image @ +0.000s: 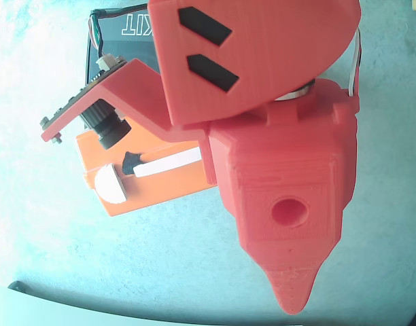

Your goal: Grab the white handle of the orange box

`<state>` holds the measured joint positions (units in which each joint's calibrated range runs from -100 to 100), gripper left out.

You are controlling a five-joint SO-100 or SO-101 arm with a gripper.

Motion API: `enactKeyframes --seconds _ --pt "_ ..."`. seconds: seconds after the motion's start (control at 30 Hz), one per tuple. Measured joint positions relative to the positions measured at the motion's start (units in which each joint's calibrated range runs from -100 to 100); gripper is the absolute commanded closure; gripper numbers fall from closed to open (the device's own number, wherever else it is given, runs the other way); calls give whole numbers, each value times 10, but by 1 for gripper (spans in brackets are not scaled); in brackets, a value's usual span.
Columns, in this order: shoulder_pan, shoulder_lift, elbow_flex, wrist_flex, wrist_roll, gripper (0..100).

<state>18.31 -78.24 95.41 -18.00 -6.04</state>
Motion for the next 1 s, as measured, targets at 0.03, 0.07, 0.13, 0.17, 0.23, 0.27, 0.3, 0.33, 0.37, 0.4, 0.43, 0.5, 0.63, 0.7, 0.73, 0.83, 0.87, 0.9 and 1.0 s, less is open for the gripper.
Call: enactKeyframes --seconds 0.03,0.07,0.13,0.17,0.23,0.27,0.3,0.33,0.37,0.4,0.43,0.5,0.63,0.7,0.73,0.83,0.87,0.9,1.0 --pt "0 0 0 0 0 98" --pt "-5 0 0 4 4 98" --pt "-19 0 -1 65 43 98" --pt "-19 0 0 104 64 98" --pt "-12 0 0 142 84 98" --pt "-12 0 0 149 88 98" --pt "-15 0 0 154 91 98" --pt "-20 0 0 157 93 98" --pt "-20 0 0 159 94 98" --pt "-20 0 0 160 95 98" --pt "-18 0 0 160 95 96" --pt "-14 0 0 161 95 90" --pt "-21 0 0 161 95 66" --pt "-22 0 0 161 95 47" --pt "-22 0 -5 161 95 42" --pt "-20 1 -30 167 95 37" --pt "-23 0 -42 168 95 38" --pt "-31 0 -57 169 95 39" --pt "-62 20 -106 168 97 44"
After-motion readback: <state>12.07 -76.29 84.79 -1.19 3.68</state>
